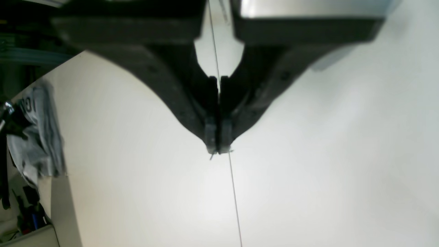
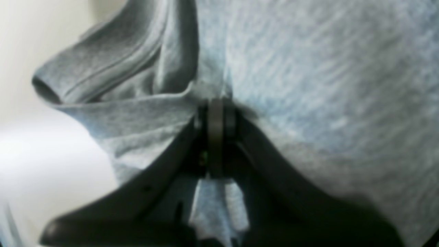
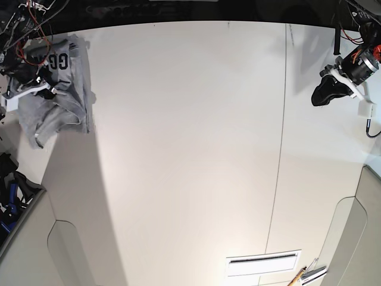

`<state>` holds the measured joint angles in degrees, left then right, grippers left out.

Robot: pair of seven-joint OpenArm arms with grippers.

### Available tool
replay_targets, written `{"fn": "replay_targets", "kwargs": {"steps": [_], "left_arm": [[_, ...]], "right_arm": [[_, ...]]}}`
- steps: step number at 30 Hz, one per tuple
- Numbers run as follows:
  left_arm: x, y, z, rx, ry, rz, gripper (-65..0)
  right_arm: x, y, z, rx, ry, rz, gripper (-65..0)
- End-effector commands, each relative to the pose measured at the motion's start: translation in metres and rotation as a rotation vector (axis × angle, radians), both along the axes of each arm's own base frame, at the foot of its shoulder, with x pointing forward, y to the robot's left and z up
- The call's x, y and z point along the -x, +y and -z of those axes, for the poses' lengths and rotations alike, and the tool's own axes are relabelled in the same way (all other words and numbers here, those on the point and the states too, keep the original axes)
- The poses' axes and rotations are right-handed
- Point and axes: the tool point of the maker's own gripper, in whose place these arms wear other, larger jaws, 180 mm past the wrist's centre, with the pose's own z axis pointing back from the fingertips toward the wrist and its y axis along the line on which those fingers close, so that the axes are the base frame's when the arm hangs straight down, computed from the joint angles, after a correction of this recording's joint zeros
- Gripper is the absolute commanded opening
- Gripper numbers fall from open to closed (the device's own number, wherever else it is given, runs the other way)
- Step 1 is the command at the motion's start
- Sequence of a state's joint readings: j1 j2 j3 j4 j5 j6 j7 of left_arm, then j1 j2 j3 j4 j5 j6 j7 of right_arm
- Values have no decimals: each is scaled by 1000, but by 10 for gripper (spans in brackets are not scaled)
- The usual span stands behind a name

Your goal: Fold the T-shirt properly

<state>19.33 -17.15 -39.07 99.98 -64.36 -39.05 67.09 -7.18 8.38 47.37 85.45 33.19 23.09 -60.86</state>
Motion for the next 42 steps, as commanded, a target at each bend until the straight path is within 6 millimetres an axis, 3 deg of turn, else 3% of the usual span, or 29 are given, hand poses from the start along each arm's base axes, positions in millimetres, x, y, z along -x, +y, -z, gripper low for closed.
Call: {"fn": "replay_targets", "kwargs": {"steps": [1, 6, 15, 19, 24, 27, 31, 36, 42], "left_arm": [[-7, 1, -14, -3, -56, 13, -650], [-7, 1, -14, -1, -58, 14, -650], [-7, 1, -14, -1, -57, 14, -650], [-7, 0, -16, 8, -64, 14, -650], [-11, -3, -34, 46, -113, 34, -650], [-8, 0, -52, 28, -142, 48, -650], [9, 11, -76, -31, -186, 26, -650], [53, 21, -77, -61, -96, 22, -650], [122, 21, -48, -45, 154, 41, -650]], "right_arm": [[6, -10, 0, 24, 33, 15, -650], [-7, -18, -10, 36, -41, 54, -650], [-64, -16, -51, 36, -207, 43, -650], [-79, -9, -88, 67, -337, -20, -650], [-83, 13, -152, 157, -499, -165, -650], [-69, 25, -181, 260, -552, -240, -650], [-35, 40, -183, 329, -504, -312, -650], [30, 61, -149, 269, -303, -429, -650], [126, 60, -106, 191, 35, -507, -650]]}}
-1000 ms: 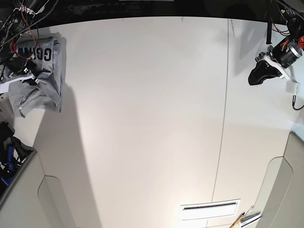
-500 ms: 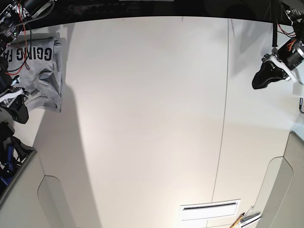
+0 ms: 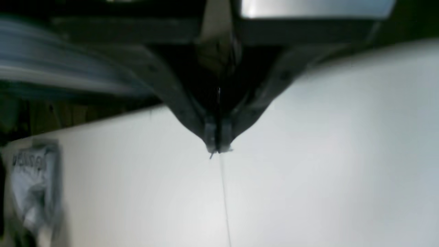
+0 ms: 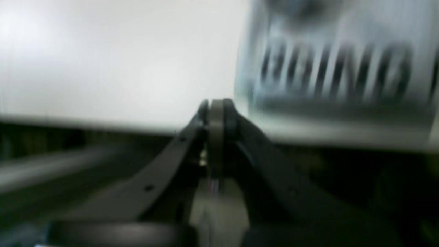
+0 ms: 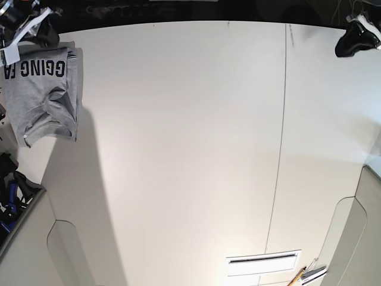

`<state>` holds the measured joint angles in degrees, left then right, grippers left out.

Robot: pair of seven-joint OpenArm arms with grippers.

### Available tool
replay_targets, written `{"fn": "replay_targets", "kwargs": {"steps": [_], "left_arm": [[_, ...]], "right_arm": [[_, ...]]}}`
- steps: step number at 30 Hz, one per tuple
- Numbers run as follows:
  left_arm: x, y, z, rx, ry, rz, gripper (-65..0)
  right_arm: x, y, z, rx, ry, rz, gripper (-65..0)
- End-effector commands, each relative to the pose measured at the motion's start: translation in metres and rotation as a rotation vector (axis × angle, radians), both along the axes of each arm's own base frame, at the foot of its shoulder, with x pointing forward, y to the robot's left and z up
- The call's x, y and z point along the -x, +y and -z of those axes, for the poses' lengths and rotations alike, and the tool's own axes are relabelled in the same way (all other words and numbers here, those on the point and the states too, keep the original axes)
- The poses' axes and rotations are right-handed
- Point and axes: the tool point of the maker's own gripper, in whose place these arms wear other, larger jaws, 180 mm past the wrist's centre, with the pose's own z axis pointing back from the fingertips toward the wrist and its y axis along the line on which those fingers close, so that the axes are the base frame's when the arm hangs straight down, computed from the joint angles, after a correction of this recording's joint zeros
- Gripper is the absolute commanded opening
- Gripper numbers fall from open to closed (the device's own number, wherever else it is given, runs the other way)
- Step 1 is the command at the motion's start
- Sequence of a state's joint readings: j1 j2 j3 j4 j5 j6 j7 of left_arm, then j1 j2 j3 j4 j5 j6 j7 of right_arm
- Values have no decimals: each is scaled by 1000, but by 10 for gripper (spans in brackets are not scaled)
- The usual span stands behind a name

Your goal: Fold the T-shirt properly

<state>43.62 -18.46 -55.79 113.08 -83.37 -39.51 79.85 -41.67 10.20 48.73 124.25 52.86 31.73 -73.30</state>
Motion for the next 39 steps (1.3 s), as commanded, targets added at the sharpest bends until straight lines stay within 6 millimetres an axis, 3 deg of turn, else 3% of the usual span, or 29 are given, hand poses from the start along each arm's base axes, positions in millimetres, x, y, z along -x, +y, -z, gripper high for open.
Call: {"fn": "replay_targets", "kwargs": {"steps": [1, 6, 9, 13, 16, 20, 22, 24, 29, 33, 39], "left_arm": [[10, 0, -3, 2, 19, 16, -650], [82, 6, 22, 47, 262, -32, -650], [125, 2, 43, 125, 407, -81, -650], [181, -21, 83, 258, 603, -139, -650], [218, -36, 121, 274, 709, -188, -650], [246, -43, 170, 178, 768, -146, -650], [245, -48, 192, 134, 743, -120, -650], [230, -54, 215, 92, 676, -93, -650], [166, -84, 262, 4, 474, 78, -650], [131, -115, 290, -20, 427, 219, -650], [71, -117, 319, -179, 392, 232, -650]], "right_arm": [[9, -3, -4, 14, 20, -28, -650], [65, -18, 13, 21, 237, -71, -650], [92, -20, 32, -32, 353, -82, -650], [132, -11, 75, -146, 515, -64, -650], [174, -6, 115, -163, 632, -63, -650], [224, -8, 165, -127, 759, -101, -650], [240, -14, 188, -88, 794, -122, -650], [239, -16, 211, -73, 767, -97, -650], [185, -4, 264, -62, 584, 7, -650], [151, 16, 298, 23, 587, 52, -650], [75, 58, 320, 73, 466, 100, -650]]}}
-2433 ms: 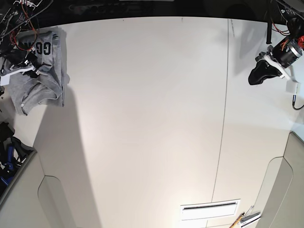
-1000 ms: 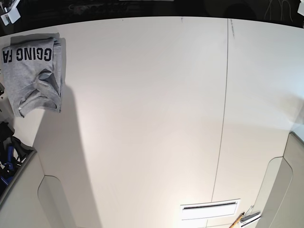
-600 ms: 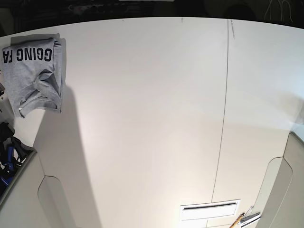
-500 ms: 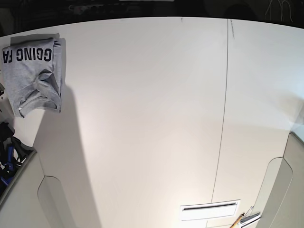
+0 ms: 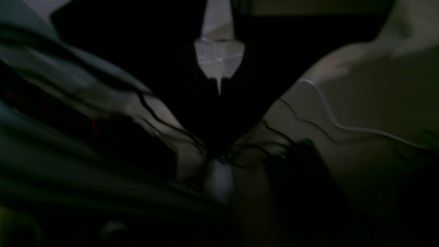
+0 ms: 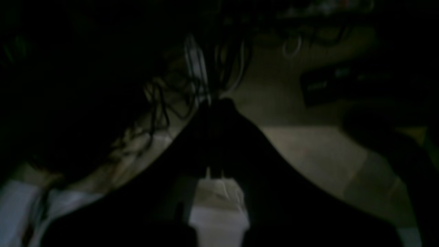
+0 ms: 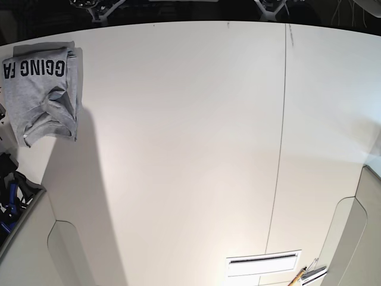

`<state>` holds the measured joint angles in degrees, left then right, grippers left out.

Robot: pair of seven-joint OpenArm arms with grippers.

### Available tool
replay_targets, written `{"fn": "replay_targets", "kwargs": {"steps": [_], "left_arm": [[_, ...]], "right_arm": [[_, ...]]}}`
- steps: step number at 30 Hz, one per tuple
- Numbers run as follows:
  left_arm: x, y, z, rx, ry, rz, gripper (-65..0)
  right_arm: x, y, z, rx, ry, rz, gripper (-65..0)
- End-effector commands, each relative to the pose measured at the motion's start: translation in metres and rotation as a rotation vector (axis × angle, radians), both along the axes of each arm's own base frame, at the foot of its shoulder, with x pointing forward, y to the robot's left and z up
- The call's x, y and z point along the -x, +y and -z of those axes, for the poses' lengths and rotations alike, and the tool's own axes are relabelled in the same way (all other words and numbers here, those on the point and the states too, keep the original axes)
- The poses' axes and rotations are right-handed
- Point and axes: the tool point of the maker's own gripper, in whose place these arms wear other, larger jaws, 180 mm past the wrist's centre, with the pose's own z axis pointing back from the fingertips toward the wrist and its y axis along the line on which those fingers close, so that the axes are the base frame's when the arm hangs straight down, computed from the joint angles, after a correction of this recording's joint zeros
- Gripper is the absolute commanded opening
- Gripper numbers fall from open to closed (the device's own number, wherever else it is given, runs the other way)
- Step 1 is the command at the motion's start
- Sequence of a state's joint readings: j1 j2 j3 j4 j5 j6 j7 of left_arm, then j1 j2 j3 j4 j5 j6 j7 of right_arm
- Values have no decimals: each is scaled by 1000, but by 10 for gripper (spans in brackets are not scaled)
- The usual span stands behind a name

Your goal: Fold the T-shirt properly

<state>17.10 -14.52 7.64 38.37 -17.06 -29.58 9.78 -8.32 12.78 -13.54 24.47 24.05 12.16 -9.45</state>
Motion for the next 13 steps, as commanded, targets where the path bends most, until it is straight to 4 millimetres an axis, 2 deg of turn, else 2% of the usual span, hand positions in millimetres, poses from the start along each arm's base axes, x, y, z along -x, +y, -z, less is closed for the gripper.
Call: {"fn": "replay_targets", "kwargs": {"steps": [1, 4, 7, 13], "left_arm": [[-7, 1, 0, -15, -18, 4, -650], [-21, 8, 2, -67, -40, 16, -650], [-30, 14, 3, -96, -55, 19, -650], [-31, 14, 3, -94, -58, 18, -650]], "right_arm": [[-6, 0, 1, 15, -8, -9, -650], [-24, 20, 2, 1, -36, -39, -650], [-27, 31, 2, -15, -41, -43, -650], [-27, 41, 2, -31, -42, -40, -650]]}}
